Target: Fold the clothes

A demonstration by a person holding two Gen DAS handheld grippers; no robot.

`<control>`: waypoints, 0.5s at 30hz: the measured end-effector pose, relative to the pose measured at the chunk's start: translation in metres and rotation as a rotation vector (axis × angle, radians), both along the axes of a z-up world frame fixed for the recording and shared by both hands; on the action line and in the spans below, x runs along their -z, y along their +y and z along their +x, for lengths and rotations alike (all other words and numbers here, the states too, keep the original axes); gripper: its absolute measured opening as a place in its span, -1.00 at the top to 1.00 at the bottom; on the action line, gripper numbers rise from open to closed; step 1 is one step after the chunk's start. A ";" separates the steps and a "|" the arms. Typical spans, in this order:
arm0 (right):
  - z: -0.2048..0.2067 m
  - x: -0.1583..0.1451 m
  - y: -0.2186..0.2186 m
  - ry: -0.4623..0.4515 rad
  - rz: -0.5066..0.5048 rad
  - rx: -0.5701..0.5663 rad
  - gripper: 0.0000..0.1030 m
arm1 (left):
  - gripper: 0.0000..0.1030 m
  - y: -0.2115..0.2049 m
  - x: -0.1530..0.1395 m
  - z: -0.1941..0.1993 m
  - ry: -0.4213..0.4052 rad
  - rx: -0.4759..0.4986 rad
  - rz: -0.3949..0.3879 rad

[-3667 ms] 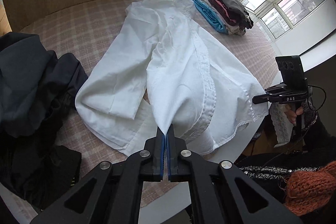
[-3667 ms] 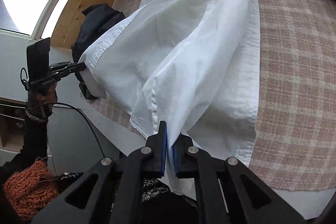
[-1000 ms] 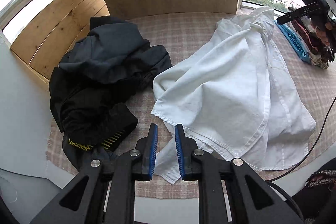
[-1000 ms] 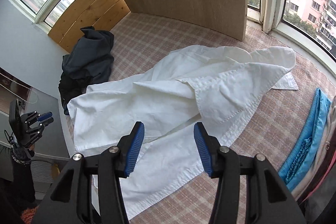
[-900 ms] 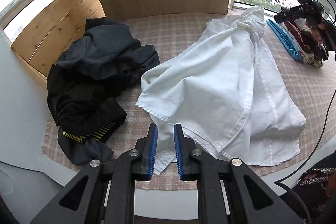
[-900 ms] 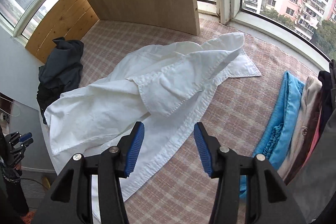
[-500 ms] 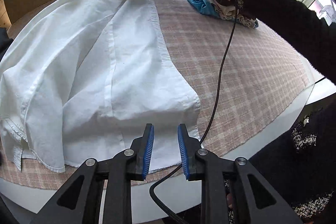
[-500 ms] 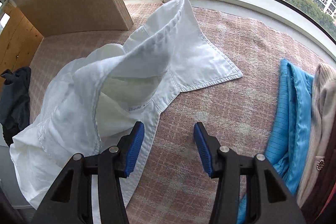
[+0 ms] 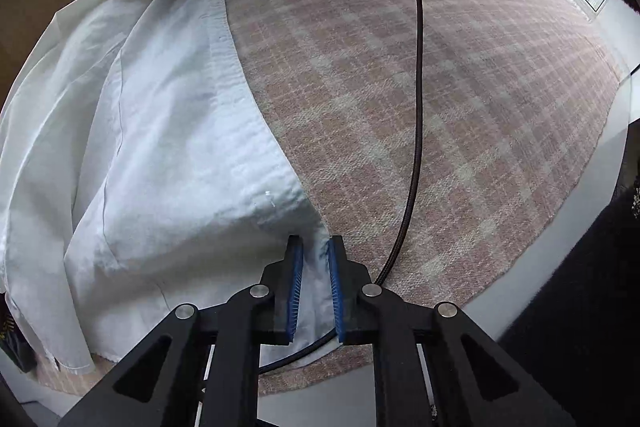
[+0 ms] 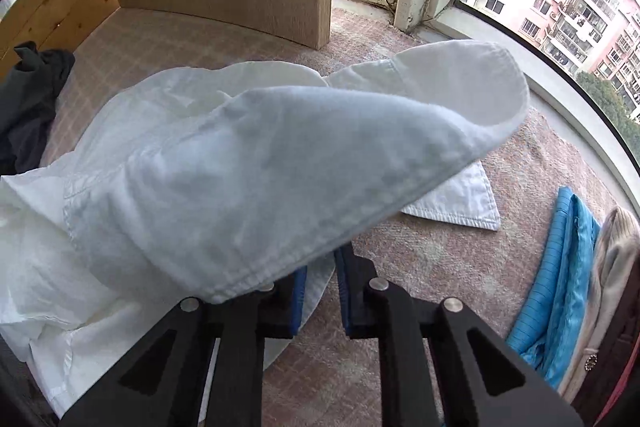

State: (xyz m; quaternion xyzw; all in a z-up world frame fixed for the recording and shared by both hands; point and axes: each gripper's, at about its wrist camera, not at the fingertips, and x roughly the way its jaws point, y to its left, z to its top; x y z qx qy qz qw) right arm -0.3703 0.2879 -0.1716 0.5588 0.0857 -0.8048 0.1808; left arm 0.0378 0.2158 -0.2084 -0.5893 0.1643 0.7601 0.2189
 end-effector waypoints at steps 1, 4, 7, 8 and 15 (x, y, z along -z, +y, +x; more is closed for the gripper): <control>0.001 -0.002 0.004 -0.008 -0.016 -0.002 0.90 | 0.96 -0.005 -0.004 0.000 -0.019 0.000 0.025; 0.007 -0.015 0.015 0.003 -0.013 -0.013 0.90 | 0.96 -0.027 -0.028 0.006 -0.069 -0.005 0.136; 0.029 -0.025 0.027 0.077 0.072 -0.029 0.96 | 0.97 -0.046 -0.054 0.014 -0.093 -0.006 0.207; 0.031 -0.030 0.029 0.096 0.102 -0.034 0.96 | 0.97 -0.051 -0.062 0.017 -0.099 -0.008 0.230; 0.034 -0.012 0.028 -0.072 -0.044 0.008 0.87 | 0.97 -0.041 -0.046 0.019 -0.151 0.023 0.264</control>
